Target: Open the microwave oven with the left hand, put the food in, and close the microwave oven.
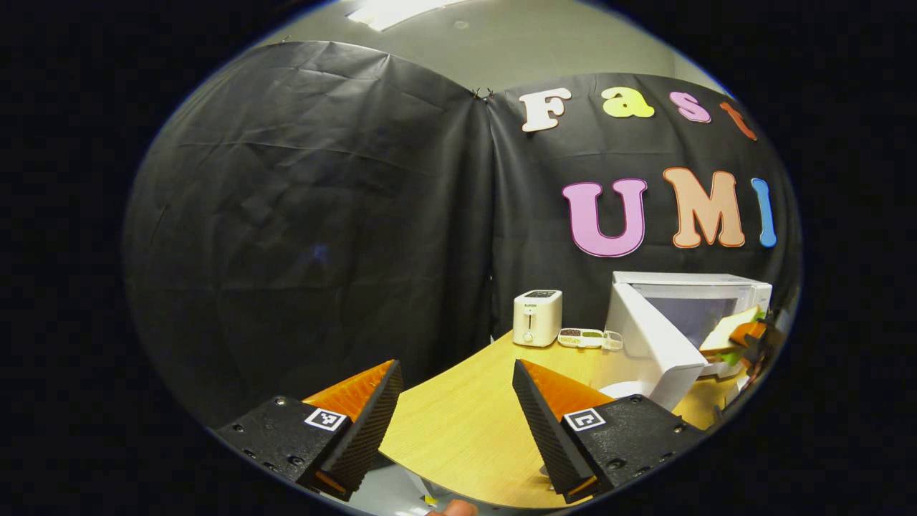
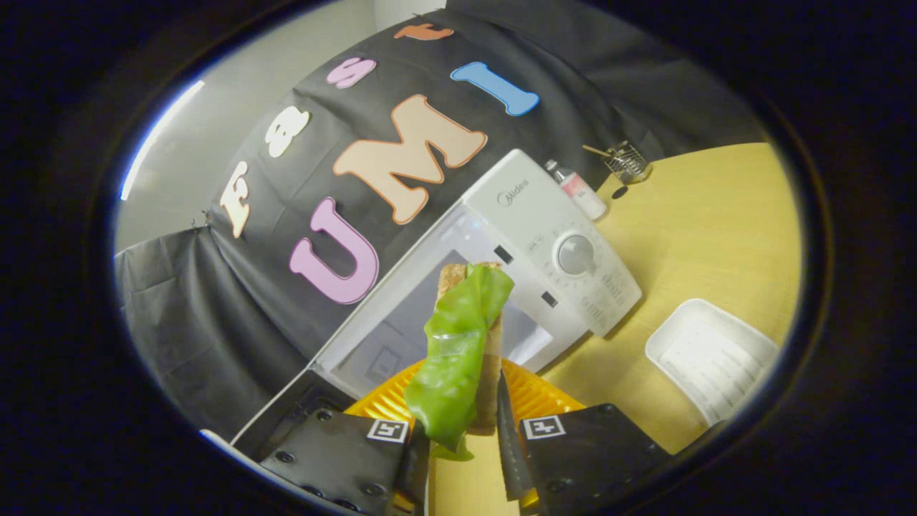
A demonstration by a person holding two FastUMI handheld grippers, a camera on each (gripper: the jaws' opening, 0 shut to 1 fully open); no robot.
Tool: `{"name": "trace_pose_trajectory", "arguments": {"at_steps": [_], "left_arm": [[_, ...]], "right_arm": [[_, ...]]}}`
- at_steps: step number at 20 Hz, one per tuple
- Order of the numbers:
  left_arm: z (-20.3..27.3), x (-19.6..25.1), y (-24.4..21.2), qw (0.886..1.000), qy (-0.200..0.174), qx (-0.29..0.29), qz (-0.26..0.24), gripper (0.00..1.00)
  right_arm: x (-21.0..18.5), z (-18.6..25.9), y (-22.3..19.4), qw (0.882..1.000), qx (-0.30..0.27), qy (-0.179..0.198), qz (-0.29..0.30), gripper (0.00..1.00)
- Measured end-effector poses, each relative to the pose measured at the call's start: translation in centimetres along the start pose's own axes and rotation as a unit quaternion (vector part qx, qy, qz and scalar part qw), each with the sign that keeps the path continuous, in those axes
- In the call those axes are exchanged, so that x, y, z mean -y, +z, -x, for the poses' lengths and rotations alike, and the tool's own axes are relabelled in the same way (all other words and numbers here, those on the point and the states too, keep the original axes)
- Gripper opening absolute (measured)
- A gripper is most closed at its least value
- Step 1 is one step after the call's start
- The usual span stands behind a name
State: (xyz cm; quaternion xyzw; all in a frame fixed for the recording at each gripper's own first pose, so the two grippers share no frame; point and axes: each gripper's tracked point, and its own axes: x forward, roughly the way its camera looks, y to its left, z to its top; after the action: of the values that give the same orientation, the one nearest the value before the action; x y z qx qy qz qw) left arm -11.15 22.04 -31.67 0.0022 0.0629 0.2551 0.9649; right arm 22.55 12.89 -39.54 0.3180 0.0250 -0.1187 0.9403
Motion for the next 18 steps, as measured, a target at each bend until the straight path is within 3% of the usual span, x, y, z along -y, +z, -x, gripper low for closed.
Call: {"name": "trace_pose_trajectory", "arguments": {"at_steps": [4, 8, 9, 14, 18], "left_arm": [[0.0, 0.5, 0.1, 1.000, -0.008, 0.003, 0.004, 0.91], [-0.8, 0.1, -0.1, 1.000, 0.001, -0.001, -0.001, 0.95], [-1.0, -0.1, -0.4, 1.000, 0.004, -0.003, -0.002, 0.95], [-1.5, -0.5, -1.0, 1.000, 0.013, -0.013, -0.004, 0.95], [-1.9, 0.2, -1.0, 1.000, 0.006, -0.014, 0.002, 0.95]], "right_arm": [[-1.5, -3.8, -2.7, 1.000, -0.005, 0.001, 0.020, 0.36], [-3.8, -7.0, -4.2, 0.999, -0.015, 0.016, 0.027, 0.36], [-3.9, -7.8, -4.5, 0.999, -0.021, 0.012, 0.025, 0.43], [-4.8, -11.4, -7.1, 0.998, -0.055, 0.012, 0.015, 0.43], [-5.2, -12.8, -7.3, 0.998, -0.045, 0.014, 0.035, 0.43]]}}
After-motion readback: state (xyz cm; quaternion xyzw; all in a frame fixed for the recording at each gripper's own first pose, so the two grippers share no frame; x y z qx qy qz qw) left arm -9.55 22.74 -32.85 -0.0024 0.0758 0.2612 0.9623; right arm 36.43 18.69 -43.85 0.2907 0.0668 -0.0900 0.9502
